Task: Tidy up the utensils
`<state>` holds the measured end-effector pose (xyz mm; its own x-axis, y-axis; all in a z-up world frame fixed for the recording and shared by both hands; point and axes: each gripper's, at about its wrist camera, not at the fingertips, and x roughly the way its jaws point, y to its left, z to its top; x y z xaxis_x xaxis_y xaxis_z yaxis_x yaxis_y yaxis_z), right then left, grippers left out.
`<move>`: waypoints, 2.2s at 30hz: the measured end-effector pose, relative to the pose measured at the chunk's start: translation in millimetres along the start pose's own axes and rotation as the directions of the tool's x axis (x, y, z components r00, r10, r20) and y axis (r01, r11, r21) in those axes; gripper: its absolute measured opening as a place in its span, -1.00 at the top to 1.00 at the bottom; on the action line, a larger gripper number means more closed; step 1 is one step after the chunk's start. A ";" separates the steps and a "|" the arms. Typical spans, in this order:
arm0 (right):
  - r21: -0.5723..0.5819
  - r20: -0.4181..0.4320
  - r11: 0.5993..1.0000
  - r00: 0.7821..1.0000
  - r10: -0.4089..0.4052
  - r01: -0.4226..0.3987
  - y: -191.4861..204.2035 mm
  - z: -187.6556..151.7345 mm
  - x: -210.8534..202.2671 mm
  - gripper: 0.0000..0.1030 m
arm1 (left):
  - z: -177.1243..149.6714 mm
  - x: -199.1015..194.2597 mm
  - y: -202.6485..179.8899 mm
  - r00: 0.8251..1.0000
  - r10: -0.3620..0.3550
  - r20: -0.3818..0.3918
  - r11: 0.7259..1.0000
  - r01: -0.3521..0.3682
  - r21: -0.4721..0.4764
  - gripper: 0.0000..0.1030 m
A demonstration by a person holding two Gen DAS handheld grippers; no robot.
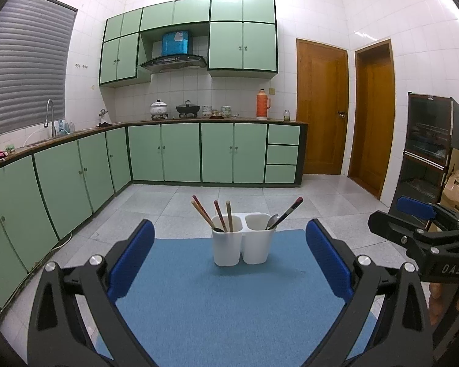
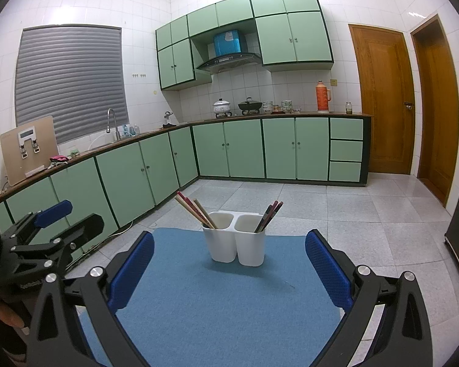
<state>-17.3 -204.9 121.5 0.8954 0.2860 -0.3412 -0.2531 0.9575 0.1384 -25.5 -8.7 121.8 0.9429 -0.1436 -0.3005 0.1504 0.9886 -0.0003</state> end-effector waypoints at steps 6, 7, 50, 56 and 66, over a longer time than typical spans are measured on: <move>-0.001 -0.001 1.000 1.000 0.000 0.000 0.0 -0.1 0.0 -0.88 | -0.3 -0.1 0.9 1.000 -0.001 -0.001 1.000 0.001 0.000 -0.87; -0.001 -0.001 1.000 1.000 0.000 0.000 0.2 -0.1 0.1 -0.88 | -0.3 0.0 0.4 1.000 0.000 -0.001 1.000 0.000 0.000 -0.87; -0.002 -0.005 1.000 1.000 -0.002 0.002 3.9 -2.5 2.4 -0.88 | -7.5 -0.9 5.2 1.000 0.003 -0.006 1.000 -0.003 -0.006 -0.87; -0.007 -0.009 1.000 1.000 -0.005 0.005 5.2 -8.1 6.3 -0.88 | -8.0 -0.6 6.0 1.000 0.004 -0.007 1.000 -0.004 -0.003 -0.87; -0.009 -0.015 1.000 1.000 -0.009 0.009 2.8 -12.0 8.6 -0.88 | -11.9 -1.0 8.7 1.000 0.004 -0.012 1.000 -0.004 -0.006 -0.87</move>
<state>-14.7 -199.3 107.8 0.8922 0.2780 -0.3560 -0.2484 0.9602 0.1273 -28.7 0.6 110.8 0.9399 -0.1394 -0.3118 0.1452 0.9894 -0.0046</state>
